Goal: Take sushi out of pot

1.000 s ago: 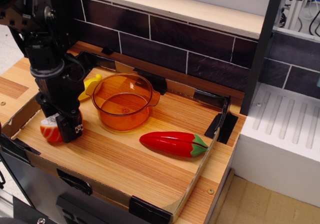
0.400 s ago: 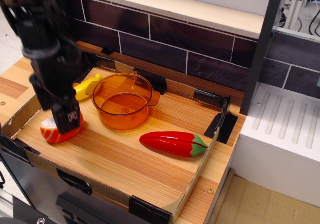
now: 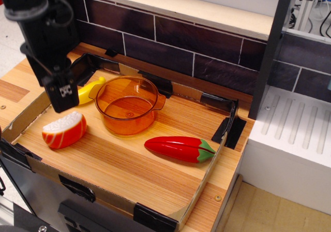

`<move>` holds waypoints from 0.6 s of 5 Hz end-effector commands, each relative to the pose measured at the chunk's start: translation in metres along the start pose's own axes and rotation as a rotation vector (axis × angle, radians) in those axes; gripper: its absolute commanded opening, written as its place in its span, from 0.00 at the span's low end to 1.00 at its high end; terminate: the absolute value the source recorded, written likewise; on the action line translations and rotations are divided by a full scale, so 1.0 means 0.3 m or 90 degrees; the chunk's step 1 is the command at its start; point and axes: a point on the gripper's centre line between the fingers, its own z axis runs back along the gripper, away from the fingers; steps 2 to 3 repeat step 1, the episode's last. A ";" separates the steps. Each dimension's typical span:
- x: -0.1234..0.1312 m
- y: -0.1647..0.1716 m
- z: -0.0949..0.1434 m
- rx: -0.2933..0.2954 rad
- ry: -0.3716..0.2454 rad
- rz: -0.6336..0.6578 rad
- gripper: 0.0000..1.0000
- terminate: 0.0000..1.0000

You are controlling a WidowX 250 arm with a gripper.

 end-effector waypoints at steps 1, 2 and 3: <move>0.018 -0.001 0.034 0.023 -0.015 -0.004 1.00 1.00; 0.018 -0.001 0.034 0.023 -0.015 -0.004 1.00 1.00; 0.018 -0.001 0.034 0.023 -0.015 -0.004 1.00 1.00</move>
